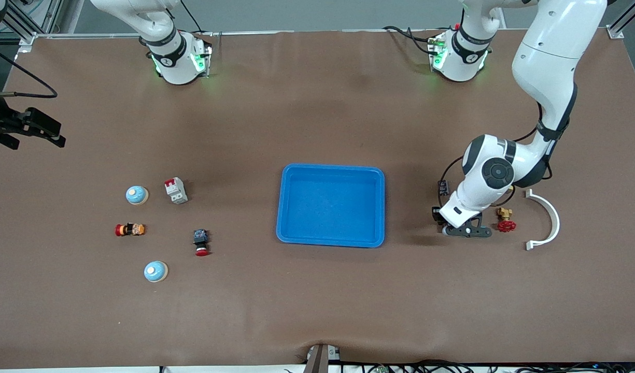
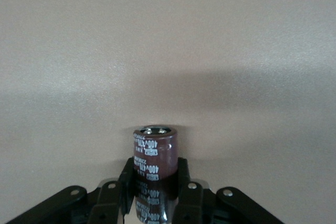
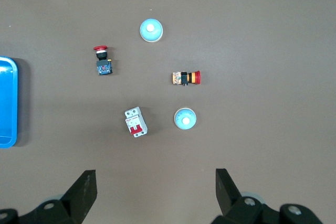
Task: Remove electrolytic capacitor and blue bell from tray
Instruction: 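Lower the capacitor beside the first capacitor and open the left gripper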
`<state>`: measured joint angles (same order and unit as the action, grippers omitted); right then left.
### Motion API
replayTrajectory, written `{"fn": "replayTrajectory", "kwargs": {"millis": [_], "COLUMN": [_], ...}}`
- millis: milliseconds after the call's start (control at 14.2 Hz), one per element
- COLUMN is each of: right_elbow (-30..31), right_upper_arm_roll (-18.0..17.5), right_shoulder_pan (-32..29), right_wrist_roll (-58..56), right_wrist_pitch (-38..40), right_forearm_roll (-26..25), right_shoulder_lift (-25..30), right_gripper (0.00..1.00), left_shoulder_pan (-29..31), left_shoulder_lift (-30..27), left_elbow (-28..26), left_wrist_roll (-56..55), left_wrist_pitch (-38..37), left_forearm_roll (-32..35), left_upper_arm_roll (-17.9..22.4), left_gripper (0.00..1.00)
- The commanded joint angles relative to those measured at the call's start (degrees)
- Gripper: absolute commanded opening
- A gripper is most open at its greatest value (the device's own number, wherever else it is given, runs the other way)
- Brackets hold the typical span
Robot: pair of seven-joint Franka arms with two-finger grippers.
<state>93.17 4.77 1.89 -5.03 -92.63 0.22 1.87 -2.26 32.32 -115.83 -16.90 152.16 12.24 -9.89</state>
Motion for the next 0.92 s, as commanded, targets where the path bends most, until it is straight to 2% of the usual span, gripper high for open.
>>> {"fn": "replayTrajectory", "kwargs": {"millis": [0, 141, 211, 282, 845], "right_elbow": [-0.7, -0.7, -0.7, -0.7, -0.7], "right_upper_arm_roll": [-0.5, -0.5, -0.5, -0.5, -0.5], "right_shoulder_pan": [-0.7, -0.7, -0.7, -0.7, -0.7], "right_wrist_roll": [-0.3, -0.3, -0.3, -0.4, -0.4], "right_wrist_pitch": [0.2, 0.3, 0.2, 0.3, 0.3], "right_forearm_roll": [-0.2, -0.3, -0.3, -0.3, -0.5], "right_shoulder_lift": [0.1, 0.1, 0.1, 0.1, 0.1], "right_gripper": [1.0, 1.0, 1.0, 1.0, 1.0], "left_shoulder_pan": [0.2, 0.2, 0.2, 0.2, 0.1], "left_shoulder_lift": [0.1, 0.2, 0.0, -0.1, -0.2], "left_elbow": [-0.8, -0.7, -0.7, -0.7, -0.6], "left_wrist_roll": [0.0, 0.0, -0.6, -0.6, -2.8], "left_wrist_pitch": [1.7, 1.7, 1.7, 1.7, 1.7], "left_forearm_roll": [1.0, 1.0, 1.0, 1.0, 0.9], "left_upper_arm_roll": [0.2, 0.2, 0.2, 0.2, 0.3], "left_gripper": [0.0, 0.02, 0.35, 0.99, 1.0]}}
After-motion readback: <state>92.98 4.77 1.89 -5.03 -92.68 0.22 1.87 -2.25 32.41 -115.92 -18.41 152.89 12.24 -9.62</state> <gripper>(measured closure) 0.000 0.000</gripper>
